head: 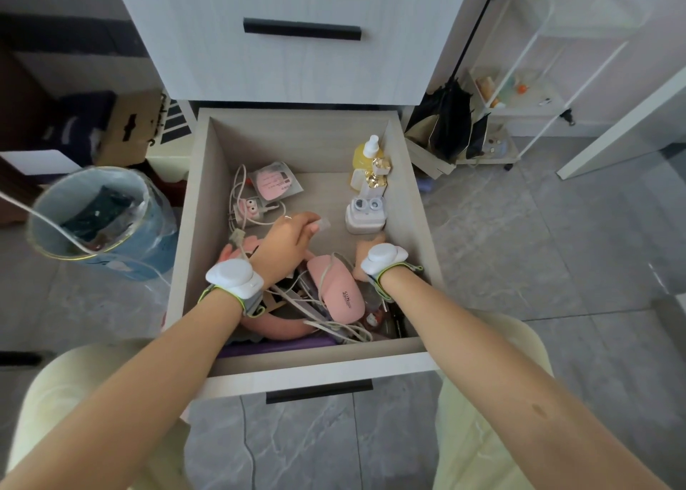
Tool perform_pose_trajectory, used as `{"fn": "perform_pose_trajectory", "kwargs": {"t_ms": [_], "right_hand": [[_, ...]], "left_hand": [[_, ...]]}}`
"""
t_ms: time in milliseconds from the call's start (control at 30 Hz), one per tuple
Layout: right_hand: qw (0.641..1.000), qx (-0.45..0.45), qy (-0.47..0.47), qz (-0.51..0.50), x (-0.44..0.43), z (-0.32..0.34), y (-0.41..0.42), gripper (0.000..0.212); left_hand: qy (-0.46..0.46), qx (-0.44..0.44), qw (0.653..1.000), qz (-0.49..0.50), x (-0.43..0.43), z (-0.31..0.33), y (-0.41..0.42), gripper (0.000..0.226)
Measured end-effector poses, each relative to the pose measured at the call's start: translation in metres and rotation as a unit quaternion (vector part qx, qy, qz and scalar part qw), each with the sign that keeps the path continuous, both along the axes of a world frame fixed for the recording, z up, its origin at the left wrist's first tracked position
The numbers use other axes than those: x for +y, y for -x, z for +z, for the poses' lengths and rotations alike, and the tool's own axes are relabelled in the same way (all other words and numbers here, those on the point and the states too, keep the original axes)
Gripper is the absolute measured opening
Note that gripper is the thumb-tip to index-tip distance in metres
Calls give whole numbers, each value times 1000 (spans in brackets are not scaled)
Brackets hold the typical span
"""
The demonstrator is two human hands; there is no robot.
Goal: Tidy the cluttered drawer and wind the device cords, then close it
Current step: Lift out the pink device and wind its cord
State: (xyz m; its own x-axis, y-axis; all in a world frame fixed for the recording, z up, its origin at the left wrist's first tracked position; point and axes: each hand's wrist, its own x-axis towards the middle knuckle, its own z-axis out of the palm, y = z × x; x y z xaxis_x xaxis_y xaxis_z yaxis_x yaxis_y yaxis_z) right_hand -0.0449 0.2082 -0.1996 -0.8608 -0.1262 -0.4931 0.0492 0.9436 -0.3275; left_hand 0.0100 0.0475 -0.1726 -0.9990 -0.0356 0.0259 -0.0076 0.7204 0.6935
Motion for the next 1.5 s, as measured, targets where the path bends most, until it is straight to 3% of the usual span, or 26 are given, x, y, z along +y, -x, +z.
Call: {"fn": "perform_pose_trajectory", "kwargs": {"t_ms": [167, 200, 267, 367, 467, 567, 733, 900, 1000, 1067, 1133, 1233, 1333, 1433, 1500], "right_hand": [[976, -65, -89, 188, 2, 39, -1, 27], [969, -89, -81, 215, -2, 43, -1, 16], [963, -118, -25, 240, -12, 48, -6, 20], [957, -165, 78, 226, -24, 56, -20, 9], [942, -164, 139, 259, -32, 52, -30, 27], [923, -190, 129, 307, -32, 54, -34, 77], [886, -342, 139, 281, -21, 60, -27, 58], [819, -400, 205, 357, -20, 63, -40, 71], [806, -410, 229, 361, -28, 58, -51, 79], [808, -396, 220, 375, -28, 57, -50, 78], [845, -332, 204, 366, -28, 60, -43, 65], [889, -282, 232, 275, -20, 76, -25, 41], [924, -201, 252, 208, -7, 90, 0, 33], [942, 24, 300, 147, 5, 100, 14, 38], [929, 168, 309, 116, 13, 100, 23, 44]], "left_hand": [[-18, -12, 1000, -3, -1, -1, -1, 31], [-22, -14, 1000, -3, -1, -1, -1, 31], [-23, -13, 1000, 5, -2, 1, -2, 31], [-27, -23, 999, 25, -1, 2, -3, 32], [-67, -23, 996, 47, -2, 6, -3, 33], [-54, 3, 997, 57, -5, 8, -2, 36], [-64, 6, 997, 53, -11, 14, -4, 42], [-34, 27, 997, 68, -15, 13, 0, 47], [-33, 27, 997, 66, -16, 14, -2, 43], [-31, 36, 997, 59, -14, 15, -2, 38], [-27, 40, 997, 60, -13, 17, -2, 36], [-23, 27, 996, 80, -11, 20, -4, 38], [-4, 37, 997, 66, -7, 20, -3, 43], [32, 14, 999, 17, 6, 22, 9, 46], [58, -16, 998, -19, 20, 24, 21, 47]]}}
